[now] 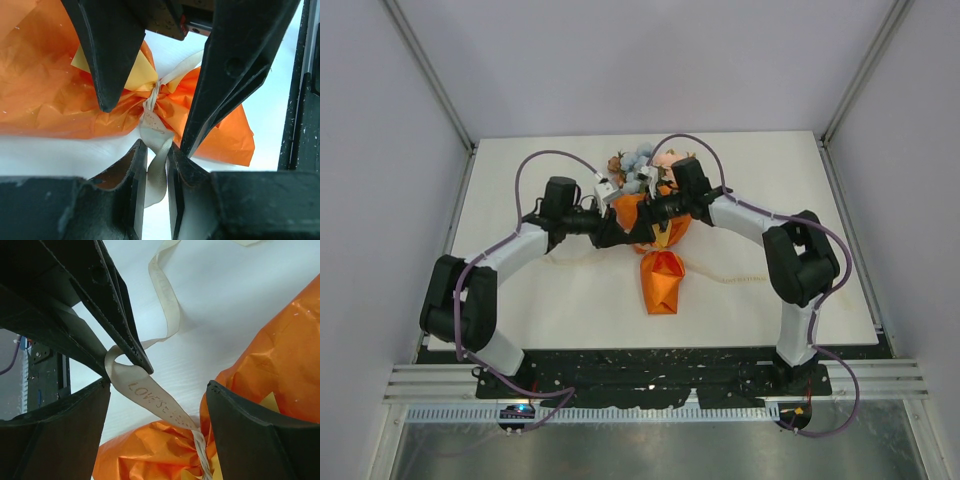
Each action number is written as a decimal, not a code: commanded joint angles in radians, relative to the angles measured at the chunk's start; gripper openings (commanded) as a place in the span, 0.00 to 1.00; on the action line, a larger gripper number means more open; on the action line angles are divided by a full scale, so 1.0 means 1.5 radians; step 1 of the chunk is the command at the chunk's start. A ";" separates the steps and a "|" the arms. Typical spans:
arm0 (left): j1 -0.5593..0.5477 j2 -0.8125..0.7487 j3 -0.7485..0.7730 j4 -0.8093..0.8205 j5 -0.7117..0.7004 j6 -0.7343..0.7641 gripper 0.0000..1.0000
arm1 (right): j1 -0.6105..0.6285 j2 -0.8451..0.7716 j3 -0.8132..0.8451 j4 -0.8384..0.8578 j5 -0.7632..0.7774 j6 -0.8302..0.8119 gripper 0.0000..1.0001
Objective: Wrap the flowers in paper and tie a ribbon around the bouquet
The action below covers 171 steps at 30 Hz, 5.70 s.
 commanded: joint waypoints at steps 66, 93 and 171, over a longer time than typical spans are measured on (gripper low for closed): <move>-0.020 -0.092 -0.067 0.048 -0.048 0.043 0.00 | -0.038 -0.090 -0.041 0.063 -0.062 -0.036 0.74; -0.023 -0.044 -0.021 0.083 -0.050 -0.001 0.00 | -0.014 -0.064 0.026 0.006 -0.096 -0.044 0.23; -0.048 0.009 -0.010 0.211 -0.005 -0.077 0.00 | -0.659 -0.098 -0.157 -0.433 0.718 -0.620 0.92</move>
